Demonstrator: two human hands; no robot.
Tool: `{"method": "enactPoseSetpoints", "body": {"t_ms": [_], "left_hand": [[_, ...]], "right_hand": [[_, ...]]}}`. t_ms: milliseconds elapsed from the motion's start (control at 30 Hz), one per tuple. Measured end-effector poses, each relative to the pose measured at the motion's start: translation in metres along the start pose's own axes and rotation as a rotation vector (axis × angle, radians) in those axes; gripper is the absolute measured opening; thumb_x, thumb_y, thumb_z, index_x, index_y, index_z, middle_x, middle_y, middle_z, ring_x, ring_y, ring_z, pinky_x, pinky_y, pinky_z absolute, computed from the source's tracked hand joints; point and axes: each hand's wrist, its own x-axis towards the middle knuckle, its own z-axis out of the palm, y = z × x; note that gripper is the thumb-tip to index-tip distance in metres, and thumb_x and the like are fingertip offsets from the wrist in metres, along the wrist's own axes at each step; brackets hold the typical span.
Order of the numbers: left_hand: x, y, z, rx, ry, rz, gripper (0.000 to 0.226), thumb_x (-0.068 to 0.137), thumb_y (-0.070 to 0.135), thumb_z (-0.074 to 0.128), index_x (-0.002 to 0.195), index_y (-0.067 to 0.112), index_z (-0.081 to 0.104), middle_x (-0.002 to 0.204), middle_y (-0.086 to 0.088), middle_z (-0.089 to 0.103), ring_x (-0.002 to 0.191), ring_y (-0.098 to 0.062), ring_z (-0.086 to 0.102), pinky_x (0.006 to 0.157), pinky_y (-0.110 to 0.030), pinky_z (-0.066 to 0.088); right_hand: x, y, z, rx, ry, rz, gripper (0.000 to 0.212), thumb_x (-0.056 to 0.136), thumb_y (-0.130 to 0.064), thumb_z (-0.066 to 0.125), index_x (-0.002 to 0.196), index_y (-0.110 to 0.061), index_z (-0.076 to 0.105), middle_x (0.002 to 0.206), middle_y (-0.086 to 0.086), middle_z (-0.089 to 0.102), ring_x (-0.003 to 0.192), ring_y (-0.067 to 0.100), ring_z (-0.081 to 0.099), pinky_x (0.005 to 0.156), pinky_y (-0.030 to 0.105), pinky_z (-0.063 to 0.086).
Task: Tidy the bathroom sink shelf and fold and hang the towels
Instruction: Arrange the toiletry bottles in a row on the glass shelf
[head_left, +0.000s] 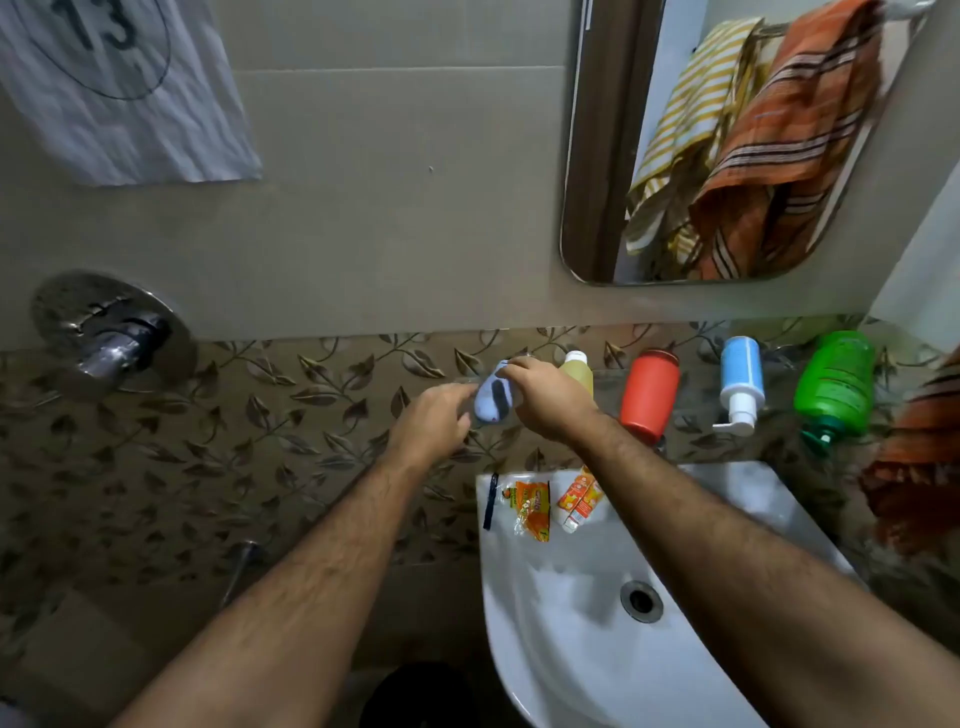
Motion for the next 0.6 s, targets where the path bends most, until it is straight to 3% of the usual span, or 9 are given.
{"method": "enactPoseSetpoints", "body": {"t_ms": [133,400,600], "left_hand": [[0.008,-0.012,0.001,0.027,-0.060,0.060,0.045,0.090,0.015,0.059,0.134,0.024,0.056,0.130,0.001,0.063,0.117,-0.015,0.058,0.095,-0.033,0.048],[0.022,-0.030,0.005,0.007,-0.068,0.141,0.051,0.088,0.022,0.069,0.136,0.030,0.054,0.136,0.008,0.059,0.126,-0.013,0.053,0.104,-0.043,0.046],[0.027,-0.035,0.012,-0.173,0.091,0.136,0.036,0.090,0.021,0.068,0.125,0.023,0.065,0.125,0.006,0.067,0.114,-0.007,0.062,0.097,-0.036,0.052]], "right_hand": [[0.005,0.004,0.003,-0.036,-0.085,-0.014,0.031,0.087,-0.007,0.064,0.115,-0.019,0.063,0.139,0.005,0.052,0.123,0.024,0.054,0.092,0.032,0.051],[0.010,0.024,0.014,0.079,-0.133,-0.036,0.048,0.093,-0.016,0.063,0.139,-0.018,0.050,0.158,0.008,0.032,0.139,0.027,0.040,0.109,0.040,0.042],[0.010,0.039,0.016,0.234,-0.071,-0.050,0.049,0.095,-0.020,0.062,0.141,-0.014,0.048,0.149,0.007,0.046,0.136,0.022,0.044,0.109,0.032,0.037]]}}
